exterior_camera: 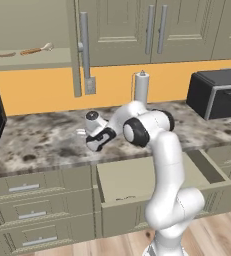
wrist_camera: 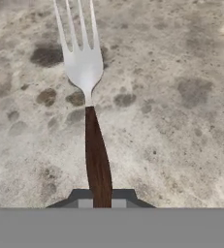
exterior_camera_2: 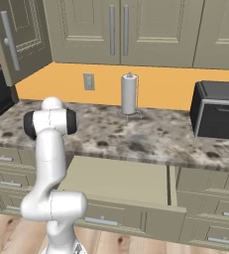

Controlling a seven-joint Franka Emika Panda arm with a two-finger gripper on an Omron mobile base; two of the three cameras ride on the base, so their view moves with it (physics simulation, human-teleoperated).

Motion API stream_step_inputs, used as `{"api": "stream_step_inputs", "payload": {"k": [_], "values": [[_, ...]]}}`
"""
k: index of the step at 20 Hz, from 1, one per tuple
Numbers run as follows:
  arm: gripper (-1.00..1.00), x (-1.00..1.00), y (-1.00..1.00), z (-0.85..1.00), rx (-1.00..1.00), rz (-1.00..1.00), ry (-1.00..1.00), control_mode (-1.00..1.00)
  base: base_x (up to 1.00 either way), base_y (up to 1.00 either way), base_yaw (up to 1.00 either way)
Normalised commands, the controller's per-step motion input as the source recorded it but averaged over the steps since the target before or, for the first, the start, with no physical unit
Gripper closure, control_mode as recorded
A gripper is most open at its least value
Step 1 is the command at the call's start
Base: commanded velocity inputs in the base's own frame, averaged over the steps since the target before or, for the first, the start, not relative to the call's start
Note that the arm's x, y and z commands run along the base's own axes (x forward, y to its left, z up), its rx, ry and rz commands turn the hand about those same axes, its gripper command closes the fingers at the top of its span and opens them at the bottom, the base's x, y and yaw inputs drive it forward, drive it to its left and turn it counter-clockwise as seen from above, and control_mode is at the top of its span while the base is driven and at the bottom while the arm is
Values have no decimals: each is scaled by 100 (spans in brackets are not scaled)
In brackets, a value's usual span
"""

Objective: Organize the utensils by type. Pick up the wooden spoons from the counter and place them in the open cabinet. Then pick up the metallic utensils from the counter and place them in the open drawer.

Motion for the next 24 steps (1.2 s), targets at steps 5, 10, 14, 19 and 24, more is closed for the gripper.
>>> {"api": "stream_step_inputs", "payload": {"k": [5, 10, 14, 19, 24], "values": [[100, -5, -78, 4, 14, -10, 0, -100, 0, 0, 0], [100, -51, -84, 40, 14, -16, 0, -100, 0, 0, 0], [100, -67, -74, 59, 8, -19, 0, -100, 0, 0, 0], [100, -100, -58, 90, 0, -18, -2, -100, 0, 0, 0], [100, -100, -51, 93, 0, -16, 0, -100, 0, 0, 0]]}}
